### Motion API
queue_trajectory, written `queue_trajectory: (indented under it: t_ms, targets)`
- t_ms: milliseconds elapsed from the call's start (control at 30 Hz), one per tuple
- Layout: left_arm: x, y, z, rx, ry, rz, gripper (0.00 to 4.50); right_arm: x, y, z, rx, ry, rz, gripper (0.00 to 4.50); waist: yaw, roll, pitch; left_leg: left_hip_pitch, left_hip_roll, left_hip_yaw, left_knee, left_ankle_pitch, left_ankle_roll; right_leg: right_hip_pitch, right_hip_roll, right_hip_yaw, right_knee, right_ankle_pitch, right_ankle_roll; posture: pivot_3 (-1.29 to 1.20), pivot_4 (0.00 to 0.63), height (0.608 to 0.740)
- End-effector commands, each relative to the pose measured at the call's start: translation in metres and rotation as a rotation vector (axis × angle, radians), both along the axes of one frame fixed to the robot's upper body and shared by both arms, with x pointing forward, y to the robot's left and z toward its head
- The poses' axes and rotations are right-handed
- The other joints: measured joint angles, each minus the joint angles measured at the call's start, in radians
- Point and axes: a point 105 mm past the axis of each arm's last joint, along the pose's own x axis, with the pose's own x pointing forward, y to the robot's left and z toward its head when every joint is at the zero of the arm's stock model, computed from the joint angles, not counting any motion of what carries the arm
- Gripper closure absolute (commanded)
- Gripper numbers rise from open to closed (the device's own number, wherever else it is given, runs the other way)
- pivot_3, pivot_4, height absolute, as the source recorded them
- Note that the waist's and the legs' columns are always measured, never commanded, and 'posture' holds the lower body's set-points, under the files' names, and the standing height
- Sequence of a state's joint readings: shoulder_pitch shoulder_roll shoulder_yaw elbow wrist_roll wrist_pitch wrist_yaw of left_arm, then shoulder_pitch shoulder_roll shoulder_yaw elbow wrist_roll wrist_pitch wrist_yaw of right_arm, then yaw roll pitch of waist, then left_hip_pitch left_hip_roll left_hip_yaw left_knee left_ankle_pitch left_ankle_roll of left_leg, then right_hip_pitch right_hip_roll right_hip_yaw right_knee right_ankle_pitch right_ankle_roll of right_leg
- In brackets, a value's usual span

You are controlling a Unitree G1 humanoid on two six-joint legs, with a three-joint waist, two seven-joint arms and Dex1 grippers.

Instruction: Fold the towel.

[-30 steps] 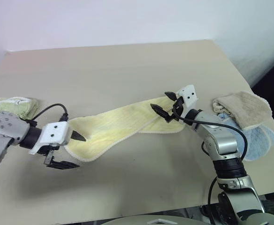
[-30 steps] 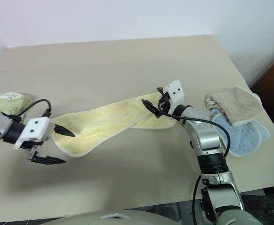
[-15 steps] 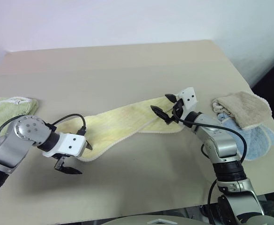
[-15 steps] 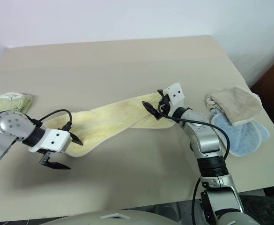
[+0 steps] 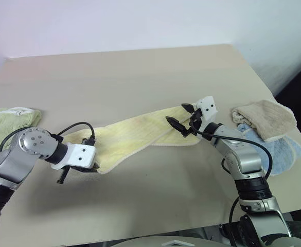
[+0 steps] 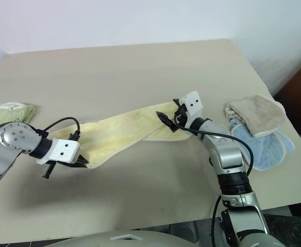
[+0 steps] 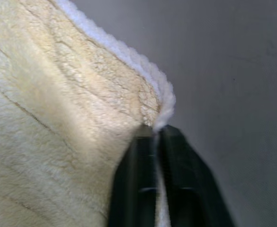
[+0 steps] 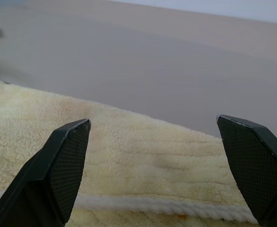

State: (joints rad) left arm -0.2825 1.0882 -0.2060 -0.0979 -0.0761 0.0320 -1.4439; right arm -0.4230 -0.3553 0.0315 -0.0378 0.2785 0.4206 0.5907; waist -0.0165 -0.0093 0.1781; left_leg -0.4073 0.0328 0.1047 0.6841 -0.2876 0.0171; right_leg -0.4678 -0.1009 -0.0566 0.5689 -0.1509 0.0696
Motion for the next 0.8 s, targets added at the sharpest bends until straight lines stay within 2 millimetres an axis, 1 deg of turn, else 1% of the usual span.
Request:
queue_trajectory:
  t_ms: [33, 133, 200, 367, 467, 567, 667, 800]
  targets:
    - [0.001, 0.006, 0.004, -0.029, -0.015, 0.048, 4.48, 0.001, -0.003, 0.02, -0.01, -0.074, 0.003, 0.0, 0.0, 0.0, 0.0, 0.0, 0.0, 0.0, 0.0, 0.0, 0.0, 0.0, 0.0, 0.0, 0.0, 0.0, 0.0, 0.0, 0.15, 0.728]
    - [0.011, 0.017, 0.02, -0.09, -0.079, 0.142, 4.48, 0.004, -0.016, 0.021, -0.074, -0.104, -0.038, 0.0, 0.0, 0.0, 0.0, 0.0, 0.0, 0.0, 0.0, 0.0, 0.0, 0.0, 0.0, 0.0, 0.0, 0.0, 0.0, 0.0, 0.15, 0.728]
    - [0.015, 0.02, 0.032, -0.138, -0.113, 0.19, 4.48, 0.008, -0.026, 0.019, -0.168, -0.139, -0.059, 0.0, 0.001, 0.0, 0.0, 0.0, 0.0, 0.0, 0.0, 0.0, 0.0, -0.001, 0.0, 0.0, 0.001, 0.0, 0.0, 0.0, 0.15, 0.728]
    - [0.017, 0.018, 0.046, -0.195, -0.181, 0.221, 4.48, 0.016, -0.044, 0.017, -0.426, -0.231, -0.03, 0.0, 0.0, 0.0, 0.0, 0.0, 0.0, 0.0, 0.001, 0.0, 0.0, 0.0, -0.001, 0.0, 0.0, 0.0, 0.0, 0.0, 0.15, 0.728]
    - [0.02, 0.012, 0.051, -0.234, -0.216, 0.238, 4.48, 0.023, -0.057, 0.012, -0.591, -0.265, 0.0, 0.0, -0.002, 0.0, 0.0, 0.0, -0.001, 0.0, 0.001, 0.0, 0.0, 0.0, 0.0, 0.0, 0.001, 0.0, 0.0, 0.0, 0.15, 0.728]
    - [0.024, 0.009, 0.053, -0.261, -0.232, 0.263, 4.48, 0.033, -0.068, 0.007, -0.705, -0.284, 0.018, 0.0, -0.003, 0.0, 0.0, 0.0, -0.001, 0.0, 0.001, 0.0, 0.0, 0.0, 0.0, 0.0, 0.001, 0.0, 0.0, 0.0, 0.15, 0.728]
    - [0.024, 0.008, 0.053, -0.273, -0.234, 0.272, 4.48, 0.045, -0.075, 0.004, -0.824, -0.314, 0.029, 0.0, -0.005, 0.0, 0.0, 0.0, -0.001, 0.0, 0.001, 0.001, -0.001, 0.0, 0.0, 0.0, 0.002, 0.0, 0.0, 0.0, 0.15, 0.728]
    - [0.025, 0.007, 0.053, -0.276, -0.239, 0.275, 4.48, 0.055, -0.079, 0.001, -0.935, -0.348, 0.057, 0.0, -0.005, 0.0, 0.0, 0.001, -0.001, 0.0, 0.001, 0.001, -0.001, 0.0, 0.0, 0.001, 0.003, 0.0, 0.001, 0.0, 0.15, 0.728]
